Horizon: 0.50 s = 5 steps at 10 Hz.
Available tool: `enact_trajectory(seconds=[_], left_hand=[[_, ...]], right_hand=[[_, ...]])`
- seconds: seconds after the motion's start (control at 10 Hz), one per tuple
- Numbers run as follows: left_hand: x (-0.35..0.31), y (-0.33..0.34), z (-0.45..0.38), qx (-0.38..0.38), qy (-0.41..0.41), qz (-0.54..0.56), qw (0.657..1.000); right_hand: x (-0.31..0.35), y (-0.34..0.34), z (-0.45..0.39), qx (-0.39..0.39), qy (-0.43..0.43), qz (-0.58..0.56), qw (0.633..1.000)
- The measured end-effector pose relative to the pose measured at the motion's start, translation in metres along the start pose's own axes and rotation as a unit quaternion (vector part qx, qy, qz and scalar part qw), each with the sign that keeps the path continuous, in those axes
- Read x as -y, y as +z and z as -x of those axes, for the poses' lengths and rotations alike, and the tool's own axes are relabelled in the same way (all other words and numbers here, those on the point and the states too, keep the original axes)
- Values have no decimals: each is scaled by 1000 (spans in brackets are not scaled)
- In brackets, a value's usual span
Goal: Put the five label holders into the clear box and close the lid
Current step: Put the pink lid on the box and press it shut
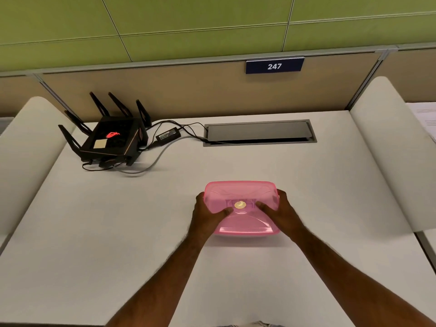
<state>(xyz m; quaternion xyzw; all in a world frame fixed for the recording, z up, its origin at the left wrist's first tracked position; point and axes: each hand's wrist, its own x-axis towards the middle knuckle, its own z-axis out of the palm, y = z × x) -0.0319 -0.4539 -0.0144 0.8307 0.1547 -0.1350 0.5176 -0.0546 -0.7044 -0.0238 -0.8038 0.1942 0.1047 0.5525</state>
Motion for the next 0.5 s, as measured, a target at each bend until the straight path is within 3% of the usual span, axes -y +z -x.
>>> enact_trajectory(seconds=[0.3,0.4,0.5], left_hand=[[2,-9,-1,-7,-3,-10,1000],[16,-24,1,-54,28,-54,997],[43,-42,8,-104,76,-107,986]], right_hand=[[-3,-7,1,-19,24,-29,999],[-16,-19,7,-104,-36,-10,994],[-40,-32,15,-175,-81,98,976]])
